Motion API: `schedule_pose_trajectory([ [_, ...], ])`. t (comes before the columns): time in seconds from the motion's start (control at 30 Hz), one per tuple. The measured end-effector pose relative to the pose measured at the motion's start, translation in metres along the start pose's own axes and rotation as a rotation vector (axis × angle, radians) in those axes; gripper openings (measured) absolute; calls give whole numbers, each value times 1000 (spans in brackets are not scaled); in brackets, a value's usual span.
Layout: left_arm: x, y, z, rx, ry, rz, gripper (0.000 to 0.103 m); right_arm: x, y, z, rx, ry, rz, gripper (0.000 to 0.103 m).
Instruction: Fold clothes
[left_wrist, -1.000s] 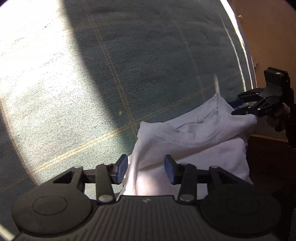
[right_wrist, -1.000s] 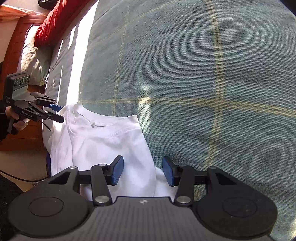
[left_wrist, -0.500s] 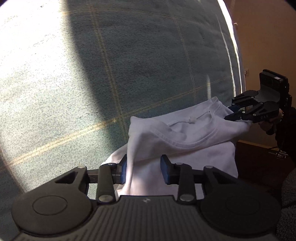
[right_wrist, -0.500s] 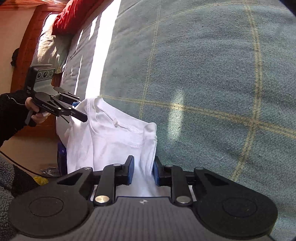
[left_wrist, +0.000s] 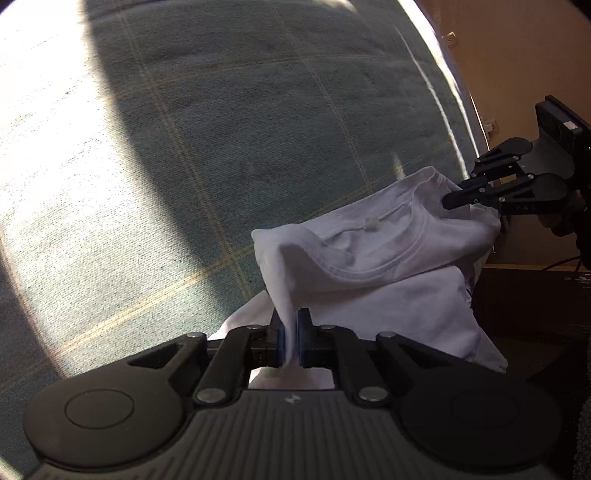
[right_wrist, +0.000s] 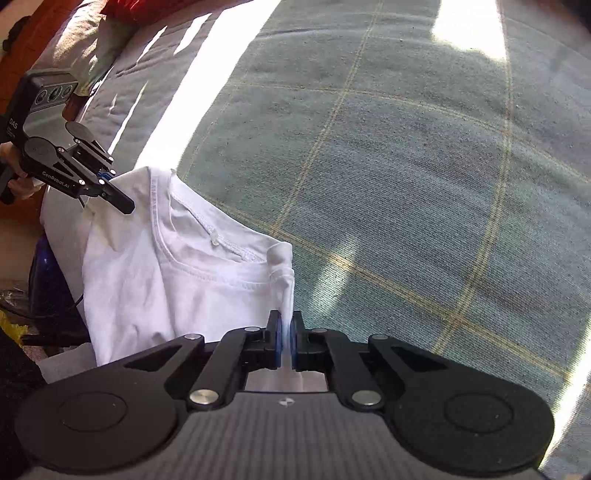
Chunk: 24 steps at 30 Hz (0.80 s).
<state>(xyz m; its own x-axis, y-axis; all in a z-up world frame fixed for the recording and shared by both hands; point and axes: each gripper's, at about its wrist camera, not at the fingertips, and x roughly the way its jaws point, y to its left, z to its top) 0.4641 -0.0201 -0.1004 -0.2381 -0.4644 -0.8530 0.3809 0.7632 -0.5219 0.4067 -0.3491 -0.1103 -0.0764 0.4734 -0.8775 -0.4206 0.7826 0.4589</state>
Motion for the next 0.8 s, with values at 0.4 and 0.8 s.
schedule_pose_trajectory([
  [0.4, -21, 1, 24, 9, -133, 114, 1, -43, -11, 41, -35, -141, -228, 4],
  [0.8, -35, 19, 95, 60, -277, 282, 0, -52, -37, 88, -38, -246, -421, 4],
])
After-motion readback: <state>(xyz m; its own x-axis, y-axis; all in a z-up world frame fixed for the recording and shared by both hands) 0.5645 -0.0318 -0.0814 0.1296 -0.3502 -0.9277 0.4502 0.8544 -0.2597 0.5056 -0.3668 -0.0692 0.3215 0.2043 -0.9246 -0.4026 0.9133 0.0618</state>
